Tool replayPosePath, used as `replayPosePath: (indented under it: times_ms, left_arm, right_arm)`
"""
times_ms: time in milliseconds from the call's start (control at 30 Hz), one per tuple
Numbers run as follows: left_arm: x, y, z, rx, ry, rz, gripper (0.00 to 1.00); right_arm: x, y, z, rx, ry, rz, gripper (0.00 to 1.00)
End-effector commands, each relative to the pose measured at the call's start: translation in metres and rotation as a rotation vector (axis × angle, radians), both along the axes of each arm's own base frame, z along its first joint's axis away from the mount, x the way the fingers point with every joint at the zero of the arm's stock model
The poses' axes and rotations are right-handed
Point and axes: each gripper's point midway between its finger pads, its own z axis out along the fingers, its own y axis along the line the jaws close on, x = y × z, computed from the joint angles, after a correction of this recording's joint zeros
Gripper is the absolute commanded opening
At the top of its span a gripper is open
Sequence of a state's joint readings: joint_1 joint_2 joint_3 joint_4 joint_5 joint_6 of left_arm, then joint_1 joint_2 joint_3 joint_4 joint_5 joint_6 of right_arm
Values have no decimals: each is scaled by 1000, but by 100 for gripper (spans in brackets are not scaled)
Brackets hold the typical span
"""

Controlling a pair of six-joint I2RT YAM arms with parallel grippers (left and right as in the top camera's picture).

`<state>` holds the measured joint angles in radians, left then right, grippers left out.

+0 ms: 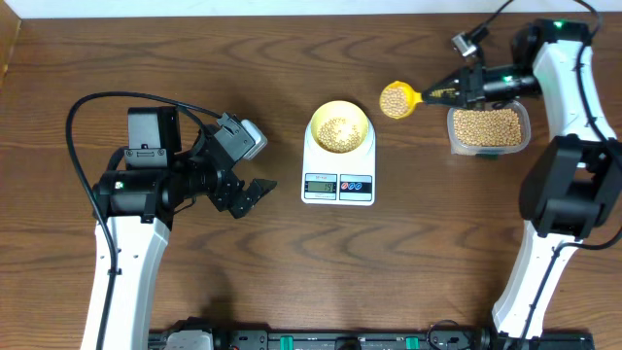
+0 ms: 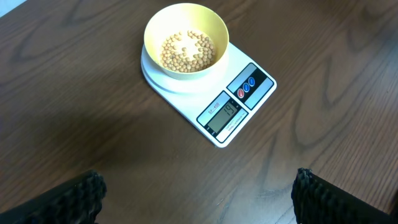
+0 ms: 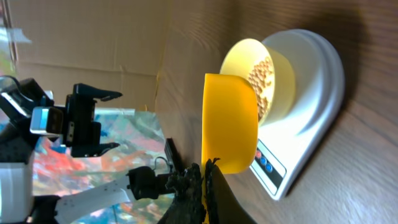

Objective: Scoop item into bowl and weigh 50g on scale
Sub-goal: 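Carry the filled scoop left over the yellow bowl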

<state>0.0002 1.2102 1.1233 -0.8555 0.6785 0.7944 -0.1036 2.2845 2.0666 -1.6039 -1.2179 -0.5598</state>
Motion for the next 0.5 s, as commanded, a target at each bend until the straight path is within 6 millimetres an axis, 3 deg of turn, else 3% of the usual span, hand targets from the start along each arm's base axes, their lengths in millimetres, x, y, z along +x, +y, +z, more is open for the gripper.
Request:
replayPosePath:
  times_ms: [0,467]
  left_arm:
    - [1,0,2,-1,-14,-11,97]
    - [1,0,2,-1,-14,-11,98]
  right_arm:
    - [1,22,0,50,14,24,1]
    - [1,68,-18,-52,-1,105,1]
